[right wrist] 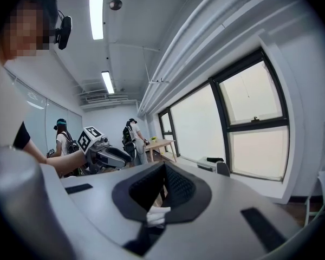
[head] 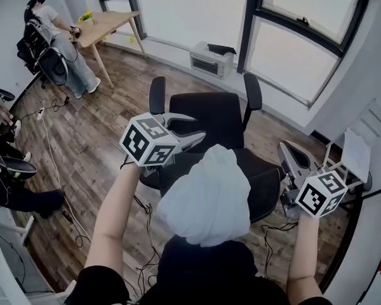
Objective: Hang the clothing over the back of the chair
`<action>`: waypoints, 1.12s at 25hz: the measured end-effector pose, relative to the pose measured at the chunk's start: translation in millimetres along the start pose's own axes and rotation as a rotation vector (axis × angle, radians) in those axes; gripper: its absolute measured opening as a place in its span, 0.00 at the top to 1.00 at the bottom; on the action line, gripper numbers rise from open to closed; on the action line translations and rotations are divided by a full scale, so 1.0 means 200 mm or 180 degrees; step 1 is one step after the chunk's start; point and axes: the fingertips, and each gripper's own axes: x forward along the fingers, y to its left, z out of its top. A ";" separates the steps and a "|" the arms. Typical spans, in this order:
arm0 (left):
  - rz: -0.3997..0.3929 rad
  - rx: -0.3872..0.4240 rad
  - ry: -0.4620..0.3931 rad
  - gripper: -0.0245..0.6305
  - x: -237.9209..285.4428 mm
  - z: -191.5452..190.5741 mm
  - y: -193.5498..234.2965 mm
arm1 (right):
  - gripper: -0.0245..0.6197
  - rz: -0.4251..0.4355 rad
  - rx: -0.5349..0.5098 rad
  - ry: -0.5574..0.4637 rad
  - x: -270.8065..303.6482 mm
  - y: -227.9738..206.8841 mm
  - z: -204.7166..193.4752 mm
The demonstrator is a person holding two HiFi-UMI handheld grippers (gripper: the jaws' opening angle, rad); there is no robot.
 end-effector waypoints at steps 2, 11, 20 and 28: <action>0.0139 -0.0011 -0.0026 0.75 -0.06 0.01 -0.01 | 0.96 0.0044 -0.0014 -0.0018 -0.02 0.03 0.01; 0.0965 -0.0345 -0.0427 0.94 -0.33 0.05 -0.10 | 0.96 0.0288 -0.0055 0.0032 -0.18 0.14 -0.01; 0.1545 -0.0557 -0.0851 0.95 -0.58 0.06 -0.38 | 0.96 0.0469 -0.0135 -0.0014 -0.50 0.22 -0.04; 0.1896 -0.0608 -0.1129 0.95 -0.72 0.00 -0.77 | 0.96 0.0683 -0.0236 -0.0058 -0.79 0.35 -0.13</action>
